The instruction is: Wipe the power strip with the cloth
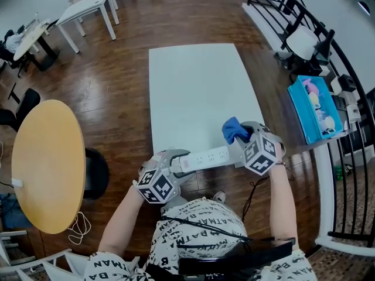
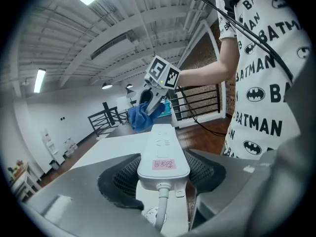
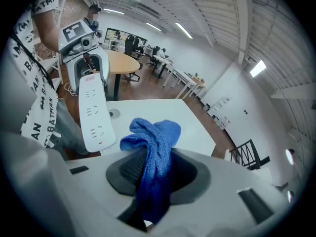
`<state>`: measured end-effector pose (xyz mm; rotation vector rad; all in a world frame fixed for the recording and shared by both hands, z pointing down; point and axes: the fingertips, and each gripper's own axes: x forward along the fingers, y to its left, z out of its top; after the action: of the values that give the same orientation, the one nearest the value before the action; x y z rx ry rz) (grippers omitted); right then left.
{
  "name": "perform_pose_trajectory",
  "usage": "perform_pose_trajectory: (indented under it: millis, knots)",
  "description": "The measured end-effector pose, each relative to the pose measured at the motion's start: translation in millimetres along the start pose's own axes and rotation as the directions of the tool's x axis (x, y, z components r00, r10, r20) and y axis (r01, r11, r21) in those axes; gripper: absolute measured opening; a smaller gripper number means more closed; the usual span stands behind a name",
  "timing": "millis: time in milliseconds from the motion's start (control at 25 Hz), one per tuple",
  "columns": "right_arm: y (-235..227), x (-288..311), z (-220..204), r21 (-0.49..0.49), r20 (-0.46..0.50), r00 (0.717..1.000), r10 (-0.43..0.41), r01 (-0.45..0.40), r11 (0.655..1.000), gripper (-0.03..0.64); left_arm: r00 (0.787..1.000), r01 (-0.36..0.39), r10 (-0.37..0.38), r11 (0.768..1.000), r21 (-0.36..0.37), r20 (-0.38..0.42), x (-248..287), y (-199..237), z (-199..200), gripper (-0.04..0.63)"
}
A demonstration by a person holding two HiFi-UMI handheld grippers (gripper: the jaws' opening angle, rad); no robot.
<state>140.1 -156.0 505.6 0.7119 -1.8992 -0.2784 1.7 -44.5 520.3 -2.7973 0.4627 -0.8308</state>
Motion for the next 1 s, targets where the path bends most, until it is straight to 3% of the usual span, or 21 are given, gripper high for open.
perform_pose_trajectory:
  millis: [240, 480, 680, 1000]
  knots:
    - [32, 2, 49, -0.181, 0.079, 0.992, 0.1, -0.085, 0.98, 0.121, 0.999, 0.053, -0.053, 0.998, 0.039, 0.0, 14, -10, 6, 0.279]
    - [84, 8, 95, -0.283, 0.15, 0.949, 0.277, -0.227, 0.932, 0.121, 0.997, 0.073, -0.073, 0.996, 0.057, 0.0, 23, -14, 9, 0.279]
    - [93, 9, 82, -0.382, 0.104, 0.939, 0.327, -0.266, 0.885, 0.121, 0.998, 0.067, -0.066, 0.996, 0.053, -0.015, 22, -7, 2, 0.279]
    - [70, 12, 40, -0.348, 0.033, 0.954, 0.298, -0.268, 0.898, 0.121, 0.999, 0.049, -0.049, 0.998, 0.029, -0.009, 16, 2, 0, 0.279]
